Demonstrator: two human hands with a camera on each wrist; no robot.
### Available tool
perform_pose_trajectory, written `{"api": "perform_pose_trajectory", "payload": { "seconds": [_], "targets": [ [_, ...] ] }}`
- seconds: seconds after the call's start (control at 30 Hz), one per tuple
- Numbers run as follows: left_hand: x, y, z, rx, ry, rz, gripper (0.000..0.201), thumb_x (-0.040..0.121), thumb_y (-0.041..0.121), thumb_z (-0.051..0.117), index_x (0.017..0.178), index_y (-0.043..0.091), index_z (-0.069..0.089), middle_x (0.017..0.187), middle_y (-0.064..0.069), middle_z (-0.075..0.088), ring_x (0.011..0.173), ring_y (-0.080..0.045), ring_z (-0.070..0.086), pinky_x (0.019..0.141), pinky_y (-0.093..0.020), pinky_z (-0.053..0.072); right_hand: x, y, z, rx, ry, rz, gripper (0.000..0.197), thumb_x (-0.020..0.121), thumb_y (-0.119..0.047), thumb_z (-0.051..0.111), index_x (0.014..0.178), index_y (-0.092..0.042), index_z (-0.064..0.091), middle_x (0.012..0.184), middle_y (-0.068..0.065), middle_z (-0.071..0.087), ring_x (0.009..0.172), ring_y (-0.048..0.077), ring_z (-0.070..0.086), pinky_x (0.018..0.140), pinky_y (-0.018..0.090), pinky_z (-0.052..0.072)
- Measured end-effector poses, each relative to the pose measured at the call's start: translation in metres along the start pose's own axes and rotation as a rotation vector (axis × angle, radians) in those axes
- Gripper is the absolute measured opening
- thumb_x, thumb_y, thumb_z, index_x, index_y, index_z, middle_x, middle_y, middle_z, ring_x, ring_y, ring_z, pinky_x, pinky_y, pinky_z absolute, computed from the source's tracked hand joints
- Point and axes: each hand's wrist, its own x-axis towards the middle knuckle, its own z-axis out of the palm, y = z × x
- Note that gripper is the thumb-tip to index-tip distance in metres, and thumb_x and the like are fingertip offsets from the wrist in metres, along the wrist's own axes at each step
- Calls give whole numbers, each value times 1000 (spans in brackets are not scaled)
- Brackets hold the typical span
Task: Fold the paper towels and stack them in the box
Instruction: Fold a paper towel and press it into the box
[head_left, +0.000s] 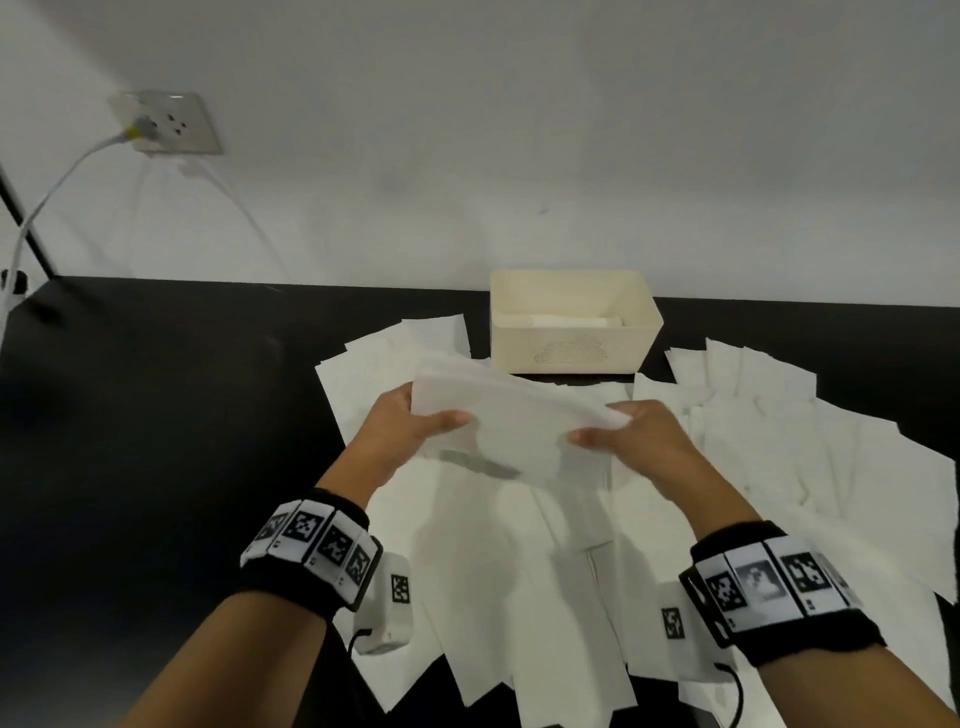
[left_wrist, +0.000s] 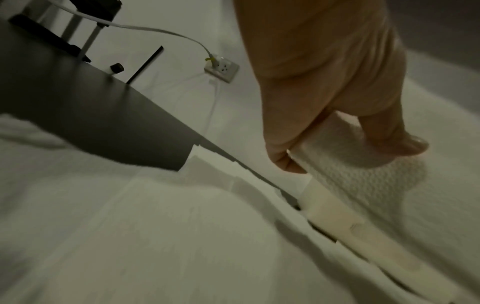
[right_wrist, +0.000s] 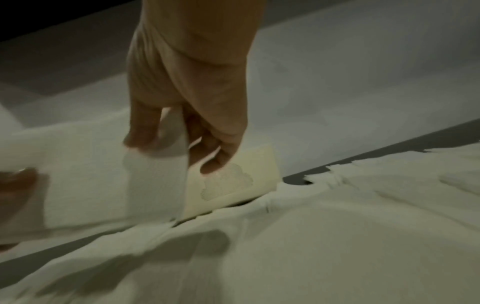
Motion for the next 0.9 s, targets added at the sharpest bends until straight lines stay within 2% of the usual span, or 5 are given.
{"api": "perform_pose_trajectory", "payload": {
  "seconds": [0.13,0.43,0.6,0.77,0.9],
  "targets": [
    [4,-26,12,-40,31,-1,23,73,-3,74,81,12,58,81,-2,60,80,-17,56,72,-23,46,10,14,7,272,64,-22,26,66,-4,81,81,-20,68,90,5,70,89,25,65,78,27,51],
    [14,-36,26,35,23,-2,31,72,2,78,88,20,60,87,3,61,79,-13,56,58,-11,47,22,36,24,234,-37,15,42,74,4,73,103,-23,61,99,3,64,95,22,58,72,26,48],
    [38,2,31,119,101,37,39,81,13,72,116,13,57,111,-5,63,104,-24,59,85,-31,49,50,6,1,201,97,-26,47,78,2,70,119,-15,56,114,8,62,107,27,59,92,40,50],
    [94,61,50,304,225,157,49,86,16,66,129,8,43,122,-8,57,111,-23,55,84,-24,43,92,-50,-37,159,288,-128,62,86,1,62,137,-24,39,108,4,54,97,18,50,84,32,47],
    [132,82,72,397,243,212,48,91,4,57,132,5,32,114,-15,54,88,-20,53,70,-22,43,134,-66,-51,-24,387,-199,62,90,-1,54,140,-31,33,85,0,51,78,16,50,68,23,42]
  ]
}}
